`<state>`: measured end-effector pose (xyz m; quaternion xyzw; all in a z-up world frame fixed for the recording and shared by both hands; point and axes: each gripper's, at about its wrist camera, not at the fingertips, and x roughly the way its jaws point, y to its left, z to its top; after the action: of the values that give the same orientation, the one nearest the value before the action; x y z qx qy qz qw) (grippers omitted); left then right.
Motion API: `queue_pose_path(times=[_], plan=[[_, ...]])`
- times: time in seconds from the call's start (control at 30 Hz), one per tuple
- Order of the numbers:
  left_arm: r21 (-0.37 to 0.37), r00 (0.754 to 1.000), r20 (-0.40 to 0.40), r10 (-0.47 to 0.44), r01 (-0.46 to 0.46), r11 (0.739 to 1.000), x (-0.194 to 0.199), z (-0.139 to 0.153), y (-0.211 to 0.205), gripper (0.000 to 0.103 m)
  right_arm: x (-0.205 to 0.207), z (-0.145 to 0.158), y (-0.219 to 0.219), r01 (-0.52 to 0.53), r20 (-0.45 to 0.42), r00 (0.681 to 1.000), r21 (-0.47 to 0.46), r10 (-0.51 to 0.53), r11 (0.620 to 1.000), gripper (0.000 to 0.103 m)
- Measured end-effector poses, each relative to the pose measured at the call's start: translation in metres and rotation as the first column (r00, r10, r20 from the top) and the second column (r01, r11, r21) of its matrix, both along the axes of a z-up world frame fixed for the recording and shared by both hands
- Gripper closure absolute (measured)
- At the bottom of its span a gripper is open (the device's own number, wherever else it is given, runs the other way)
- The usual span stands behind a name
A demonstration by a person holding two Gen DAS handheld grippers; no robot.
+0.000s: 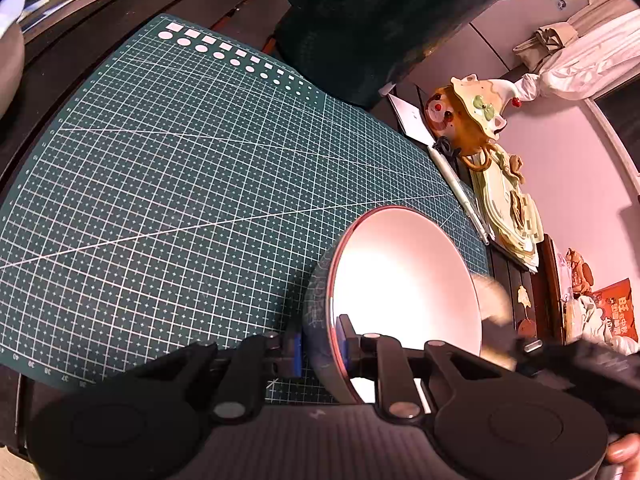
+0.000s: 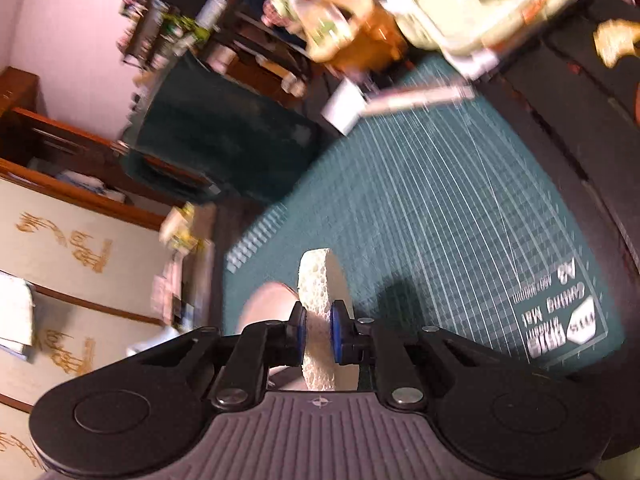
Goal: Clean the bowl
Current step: 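Turn the bowl with the left gripper while the right gripper wipes its outer wall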
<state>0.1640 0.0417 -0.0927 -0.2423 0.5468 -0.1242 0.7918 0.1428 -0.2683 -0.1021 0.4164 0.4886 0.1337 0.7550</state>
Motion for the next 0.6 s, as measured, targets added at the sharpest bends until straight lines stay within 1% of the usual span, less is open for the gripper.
queue_pose_path(times=[0.1,0.13,0.33,0.37,0.5,0.6], plan=[[0.002,1.0,0.0,0.0,0.0,1.0,0.0,0.0,0.0,0.085,0.0,0.002,-0.008,0.02,-0.009,1.0,0.042,-0.019,0.999,0.091],[0.004,1.0,0.0,-0.001,0.001,1.0,0.0,0.0,0.0,0.085,-0.001,0.007,-0.012,0.033,0.011,0.999,0.056,-0.034,0.998,0.091],[0.005,1.0,-0.001,-0.003,0.003,1.0,0.001,0.0,0.0,0.085,-0.003,0.014,-0.014,0.045,0.055,0.997,0.085,-0.05,0.995,0.09],[0.003,1.0,-0.002,-0.002,0.002,1.0,0.001,0.0,-0.001,0.085,-0.003,0.01,-0.011,0.031,0.038,0.999,0.071,-0.034,0.997,0.09],[-0.002,1.0,-0.009,0.001,-0.001,1.0,0.003,0.002,-0.003,0.085,-0.002,0.008,-0.014,0.019,0.009,1.0,0.079,-0.02,0.997,0.09],[0.002,1.0,-0.012,-0.004,0.004,1.0,0.005,0.003,-0.005,0.085,-0.009,0.01,-0.014,0.0,0.008,1.0,0.083,-0.001,0.997,0.09]])
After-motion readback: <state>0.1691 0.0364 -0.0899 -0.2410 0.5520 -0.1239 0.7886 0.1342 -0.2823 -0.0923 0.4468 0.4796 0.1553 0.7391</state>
